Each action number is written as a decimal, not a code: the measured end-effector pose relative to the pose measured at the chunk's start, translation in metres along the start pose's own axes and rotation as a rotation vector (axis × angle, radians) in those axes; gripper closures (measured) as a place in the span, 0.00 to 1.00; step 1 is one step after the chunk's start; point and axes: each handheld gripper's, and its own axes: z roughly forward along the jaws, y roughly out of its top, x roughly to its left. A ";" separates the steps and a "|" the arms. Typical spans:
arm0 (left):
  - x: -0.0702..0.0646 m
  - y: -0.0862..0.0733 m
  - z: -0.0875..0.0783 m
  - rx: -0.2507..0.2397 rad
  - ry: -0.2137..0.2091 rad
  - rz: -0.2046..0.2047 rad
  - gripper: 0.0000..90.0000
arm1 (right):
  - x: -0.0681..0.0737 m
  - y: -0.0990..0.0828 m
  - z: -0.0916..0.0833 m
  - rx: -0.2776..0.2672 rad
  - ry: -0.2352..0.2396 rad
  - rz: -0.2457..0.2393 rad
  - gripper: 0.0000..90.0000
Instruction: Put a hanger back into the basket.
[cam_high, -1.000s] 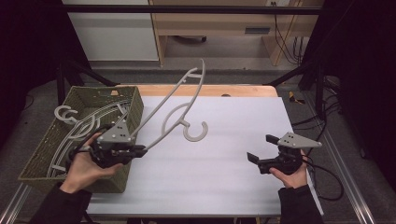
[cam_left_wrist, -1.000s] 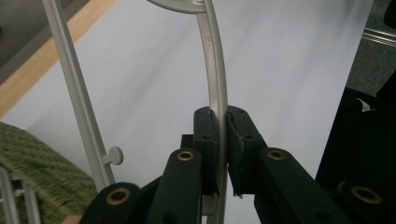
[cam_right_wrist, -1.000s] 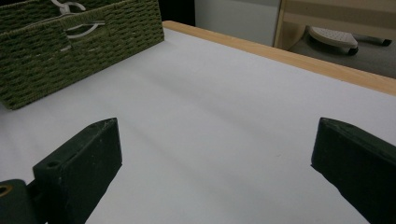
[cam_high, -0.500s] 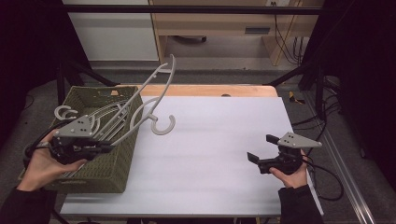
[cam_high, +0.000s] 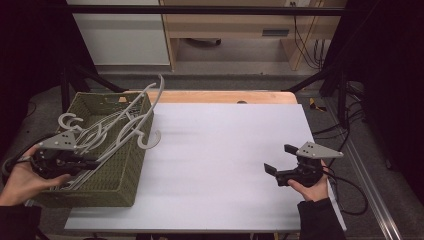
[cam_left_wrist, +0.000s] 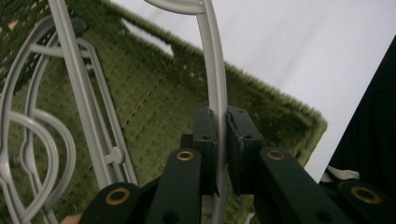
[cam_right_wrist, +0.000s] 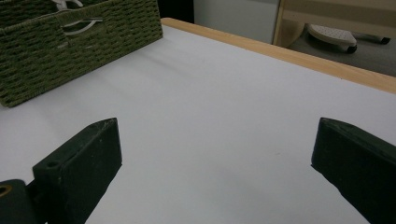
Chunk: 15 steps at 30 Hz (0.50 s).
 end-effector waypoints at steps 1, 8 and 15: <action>0.001 -0.004 -0.001 0.008 0.000 -0.002 0.92 | 0.000 0.000 0.000 0.000 -0.001 -0.002 0.02; 0.011 -0.027 -0.007 0.011 0.001 -0.031 0.92 | 0.001 0.000 0.002 0.005 -0.002 0.000 0.02; 0.019 -0.041 -0.011 0.039 -0.008 -0.036 0.91 | 0.001 -0.001 0.003 0.010 -0.001 0.002 0.02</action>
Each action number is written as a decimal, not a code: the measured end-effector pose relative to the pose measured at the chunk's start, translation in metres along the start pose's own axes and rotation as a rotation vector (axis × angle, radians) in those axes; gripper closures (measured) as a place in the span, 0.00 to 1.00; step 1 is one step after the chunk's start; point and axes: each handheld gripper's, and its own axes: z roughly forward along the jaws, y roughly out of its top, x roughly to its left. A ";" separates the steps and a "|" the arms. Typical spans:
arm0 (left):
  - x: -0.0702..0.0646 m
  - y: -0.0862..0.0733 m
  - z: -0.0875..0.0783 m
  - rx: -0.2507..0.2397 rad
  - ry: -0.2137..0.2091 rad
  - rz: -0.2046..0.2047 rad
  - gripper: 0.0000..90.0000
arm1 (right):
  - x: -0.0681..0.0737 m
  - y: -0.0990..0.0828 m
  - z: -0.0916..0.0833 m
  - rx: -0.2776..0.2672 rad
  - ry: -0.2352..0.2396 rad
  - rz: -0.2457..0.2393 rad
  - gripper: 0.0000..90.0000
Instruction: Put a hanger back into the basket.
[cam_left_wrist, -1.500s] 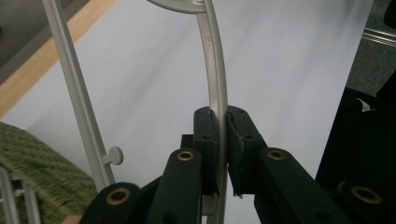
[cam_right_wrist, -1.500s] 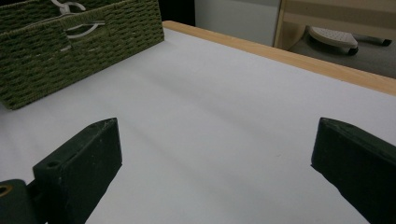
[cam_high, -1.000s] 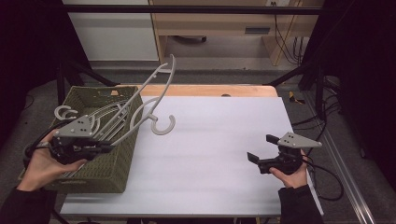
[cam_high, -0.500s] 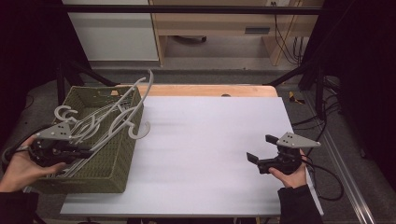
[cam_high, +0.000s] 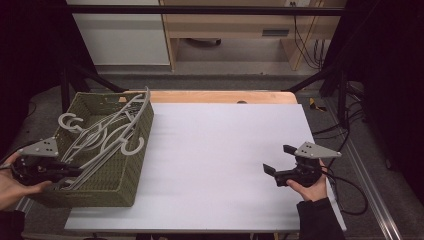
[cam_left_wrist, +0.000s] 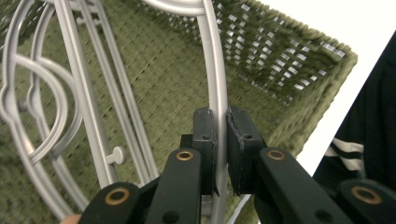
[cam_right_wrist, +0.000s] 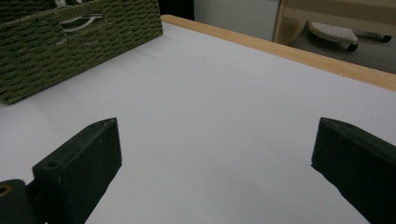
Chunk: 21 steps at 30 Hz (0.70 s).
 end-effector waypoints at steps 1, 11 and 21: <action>0.002 -0.002 0.000 0.000 0.004 -0.003 0.91 | 0.000 0.000 0.000 0.000 0.000 -0.001 0.02; 0.014 -0.015 0.000 0.018 0.010 -0.041 0.91 | 0.000 0.000 0.000 0.001 0.000 -0.001 0.02; 0.016 -0.022 0.011 -0.001 -0.020 -0.017 0.91 | 0.000 0.000 0.001 0.002 0.001 -0.002 0.02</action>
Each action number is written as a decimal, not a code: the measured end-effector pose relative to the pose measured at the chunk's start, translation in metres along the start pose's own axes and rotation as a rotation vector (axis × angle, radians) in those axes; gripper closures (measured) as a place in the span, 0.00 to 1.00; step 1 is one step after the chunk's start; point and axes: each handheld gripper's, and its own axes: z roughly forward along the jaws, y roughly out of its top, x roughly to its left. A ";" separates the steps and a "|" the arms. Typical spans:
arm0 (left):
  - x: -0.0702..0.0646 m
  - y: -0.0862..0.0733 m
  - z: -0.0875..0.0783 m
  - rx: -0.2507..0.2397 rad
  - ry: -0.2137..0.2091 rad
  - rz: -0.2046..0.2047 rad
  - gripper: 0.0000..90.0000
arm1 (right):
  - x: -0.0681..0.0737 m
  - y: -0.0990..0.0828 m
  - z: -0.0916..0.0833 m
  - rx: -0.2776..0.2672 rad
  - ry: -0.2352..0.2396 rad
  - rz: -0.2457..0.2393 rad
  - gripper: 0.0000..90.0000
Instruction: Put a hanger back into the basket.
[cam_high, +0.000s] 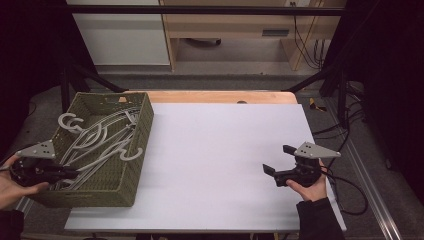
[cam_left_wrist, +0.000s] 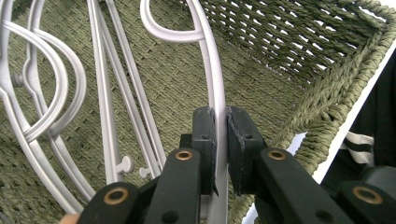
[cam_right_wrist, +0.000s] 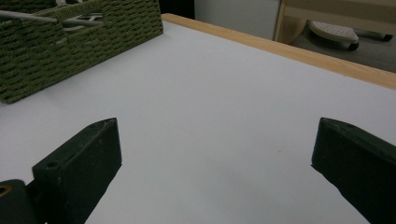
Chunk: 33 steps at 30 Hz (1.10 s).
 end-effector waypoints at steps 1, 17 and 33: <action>0.000 0.000 0.000 -0.003 0.003 -0.003 0.91 | 0.000 0.000 0.000 -0.001 0.000 -0.001 0.02; -0.009 0.038 0.024 -0.051 0.158 -0.067 0.49 | 0.000 0.000 0.000 -0.001 0.000 -0.001 0.02; -0.012 0.047 0.073 0.094 0.239 -0.130 0.52 | 0.000 -0.001 0.002 0.006 0.003 0.000 0.02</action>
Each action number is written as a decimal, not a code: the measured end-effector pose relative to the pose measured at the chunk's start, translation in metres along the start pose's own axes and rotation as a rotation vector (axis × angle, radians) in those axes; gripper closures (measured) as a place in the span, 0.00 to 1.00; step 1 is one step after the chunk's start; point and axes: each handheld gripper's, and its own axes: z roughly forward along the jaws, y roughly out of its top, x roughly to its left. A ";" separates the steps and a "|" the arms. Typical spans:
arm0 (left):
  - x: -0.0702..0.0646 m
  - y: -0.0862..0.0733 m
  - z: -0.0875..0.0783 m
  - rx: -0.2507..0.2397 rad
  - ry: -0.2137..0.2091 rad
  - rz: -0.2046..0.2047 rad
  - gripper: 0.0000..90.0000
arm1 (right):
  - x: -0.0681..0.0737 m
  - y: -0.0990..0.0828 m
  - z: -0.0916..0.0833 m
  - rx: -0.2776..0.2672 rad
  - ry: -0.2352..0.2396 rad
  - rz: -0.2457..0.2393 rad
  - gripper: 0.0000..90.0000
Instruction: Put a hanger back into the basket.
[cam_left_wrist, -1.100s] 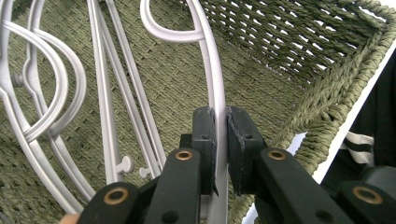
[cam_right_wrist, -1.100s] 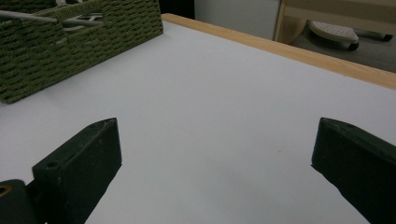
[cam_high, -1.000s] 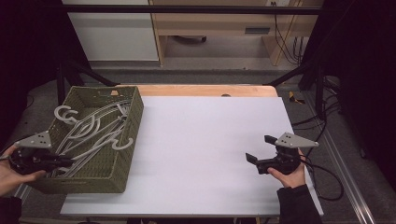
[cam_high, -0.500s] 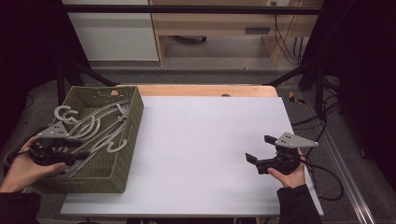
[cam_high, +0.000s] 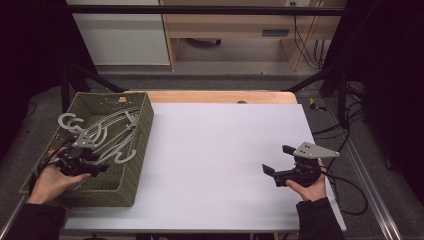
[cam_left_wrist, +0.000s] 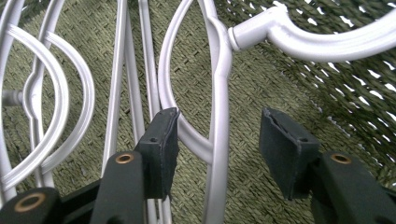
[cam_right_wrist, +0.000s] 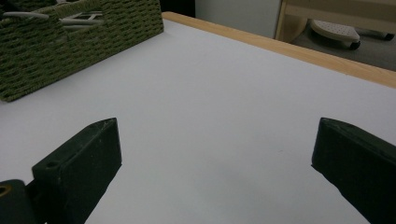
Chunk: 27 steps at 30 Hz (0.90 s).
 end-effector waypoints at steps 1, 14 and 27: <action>0.000 0.000 0.002 0.019 0.014 0.003 0.53 | 0.000 0.000 0.000 0.000 0.001 -0.002 0.02; 0.003 0.001 -0.001 0.081 0.054 -0.035 0.72 | 0.000 0.000 -0.001 -0.002 0.000 0.000 0.02; 0.015 0.003 -0.022 -0.001 0.089 -0.100 0.83 | -0.001 0.000 -0.001 0.001 -0.001 0.001 0.02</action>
